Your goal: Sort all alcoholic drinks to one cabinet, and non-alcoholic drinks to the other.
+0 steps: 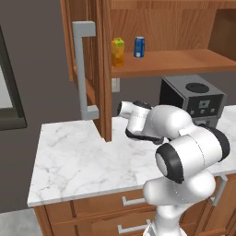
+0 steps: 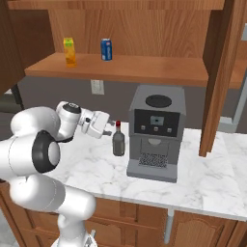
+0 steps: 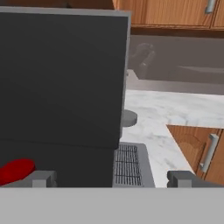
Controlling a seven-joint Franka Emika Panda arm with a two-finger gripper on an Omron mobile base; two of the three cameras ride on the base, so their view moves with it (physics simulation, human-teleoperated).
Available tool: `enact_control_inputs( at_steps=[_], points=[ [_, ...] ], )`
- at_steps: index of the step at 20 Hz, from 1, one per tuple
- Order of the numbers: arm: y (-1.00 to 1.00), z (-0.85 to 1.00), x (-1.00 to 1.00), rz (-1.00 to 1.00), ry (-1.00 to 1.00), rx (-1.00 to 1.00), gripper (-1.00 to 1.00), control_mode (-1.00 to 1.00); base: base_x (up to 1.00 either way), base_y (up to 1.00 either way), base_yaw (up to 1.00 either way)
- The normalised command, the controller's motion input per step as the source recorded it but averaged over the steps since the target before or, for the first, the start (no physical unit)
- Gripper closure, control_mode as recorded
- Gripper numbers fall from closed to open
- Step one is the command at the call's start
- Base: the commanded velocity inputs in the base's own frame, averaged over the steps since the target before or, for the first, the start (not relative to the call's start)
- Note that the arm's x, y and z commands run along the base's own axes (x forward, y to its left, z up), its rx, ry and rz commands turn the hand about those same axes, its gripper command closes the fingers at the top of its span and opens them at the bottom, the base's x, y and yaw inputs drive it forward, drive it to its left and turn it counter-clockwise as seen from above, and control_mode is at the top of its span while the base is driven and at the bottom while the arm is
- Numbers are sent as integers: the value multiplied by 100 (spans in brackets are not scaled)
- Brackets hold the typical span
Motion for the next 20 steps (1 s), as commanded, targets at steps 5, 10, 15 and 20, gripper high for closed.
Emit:
enact_control_inputs(
  at_steps=[5,10,15,20],
  points=[
    [-5,-8,15,0,2,0,-100,-100,0,0,0],
    [-1,-9,13,0,2,0,-100,-100,0,0,0],
    [0,-6,2,0,0,0,-100,-100,0,0,0],
    [0,-1,0,0,0,0,-100,-100,0,0,0]
  ],
)
